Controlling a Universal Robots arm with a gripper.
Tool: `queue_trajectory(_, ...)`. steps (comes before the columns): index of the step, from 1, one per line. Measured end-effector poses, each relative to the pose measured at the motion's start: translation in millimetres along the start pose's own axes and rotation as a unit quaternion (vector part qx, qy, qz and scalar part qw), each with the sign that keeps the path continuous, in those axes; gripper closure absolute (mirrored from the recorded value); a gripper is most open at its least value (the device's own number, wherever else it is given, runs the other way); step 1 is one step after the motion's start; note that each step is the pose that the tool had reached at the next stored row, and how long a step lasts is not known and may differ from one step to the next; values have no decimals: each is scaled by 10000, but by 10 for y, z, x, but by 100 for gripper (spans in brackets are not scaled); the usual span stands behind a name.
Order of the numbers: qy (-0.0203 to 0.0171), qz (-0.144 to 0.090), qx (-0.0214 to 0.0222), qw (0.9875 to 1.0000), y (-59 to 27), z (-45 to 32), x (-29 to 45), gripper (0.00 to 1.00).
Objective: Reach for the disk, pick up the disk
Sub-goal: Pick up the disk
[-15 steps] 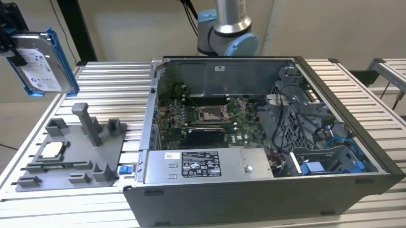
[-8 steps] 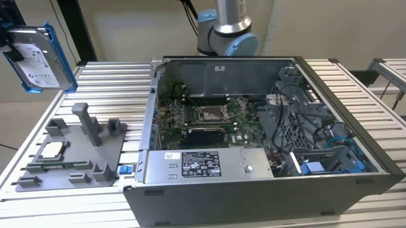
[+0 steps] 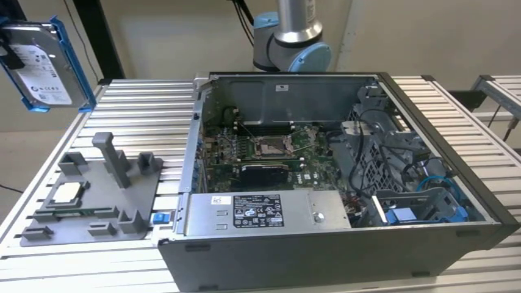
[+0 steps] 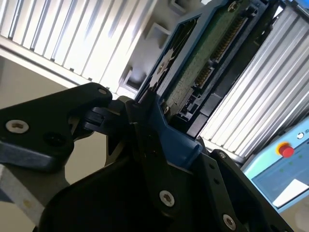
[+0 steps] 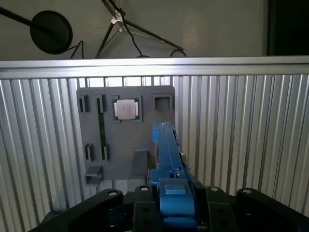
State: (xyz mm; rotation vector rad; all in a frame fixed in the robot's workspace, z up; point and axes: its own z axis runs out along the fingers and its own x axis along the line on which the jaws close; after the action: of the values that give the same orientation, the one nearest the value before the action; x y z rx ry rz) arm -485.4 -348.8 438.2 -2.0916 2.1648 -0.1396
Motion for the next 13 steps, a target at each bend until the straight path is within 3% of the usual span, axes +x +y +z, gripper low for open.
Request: queue_trajectory(13,0,0,-1,10000,-32,-205,-6,100)
